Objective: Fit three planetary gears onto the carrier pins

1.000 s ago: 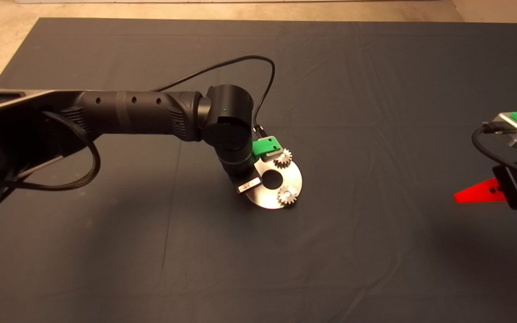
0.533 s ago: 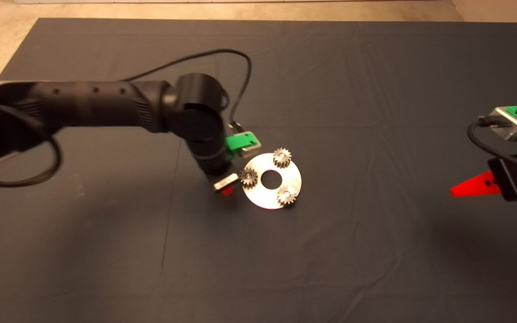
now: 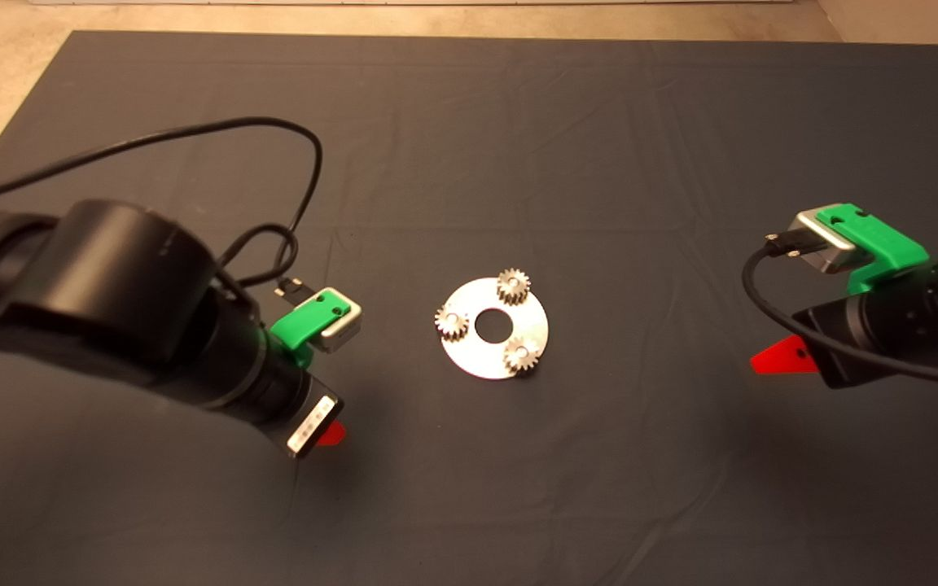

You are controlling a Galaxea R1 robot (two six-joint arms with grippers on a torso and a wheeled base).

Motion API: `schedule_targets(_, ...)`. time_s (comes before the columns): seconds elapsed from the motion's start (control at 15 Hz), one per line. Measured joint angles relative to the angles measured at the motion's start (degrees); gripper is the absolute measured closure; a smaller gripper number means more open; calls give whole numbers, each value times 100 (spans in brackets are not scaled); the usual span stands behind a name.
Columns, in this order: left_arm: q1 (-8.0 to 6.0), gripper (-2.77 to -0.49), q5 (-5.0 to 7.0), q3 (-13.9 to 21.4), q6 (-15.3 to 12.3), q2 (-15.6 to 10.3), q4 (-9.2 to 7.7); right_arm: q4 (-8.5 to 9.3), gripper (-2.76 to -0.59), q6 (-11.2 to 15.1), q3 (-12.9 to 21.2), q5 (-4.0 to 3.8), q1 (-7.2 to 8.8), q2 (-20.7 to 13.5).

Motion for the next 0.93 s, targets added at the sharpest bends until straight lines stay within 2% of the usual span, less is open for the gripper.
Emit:
schedule_targets(0.13,-117,-178,16,373,-861,-166,-80,-107,-147,453,80,2,-304,218)
schedule_targets(0.27,-178,-178,7,644,-1357,-267,-163,-138,-147,985,143,15,-504,428)
schedule_targets(0.47,-236,-178,9,760,-1504,-423,-206,-143,-147,1239,177,0,-613,584)
schedule_targets(0.67,-235,-178,13,816,-1567,-578,-234,-140,-147,1323,208,4,-773,660)
schedule_targets(0.93,-236,-178,9,829,-1580,-721,-253,-138,-147,1351,223,4,-873,712)
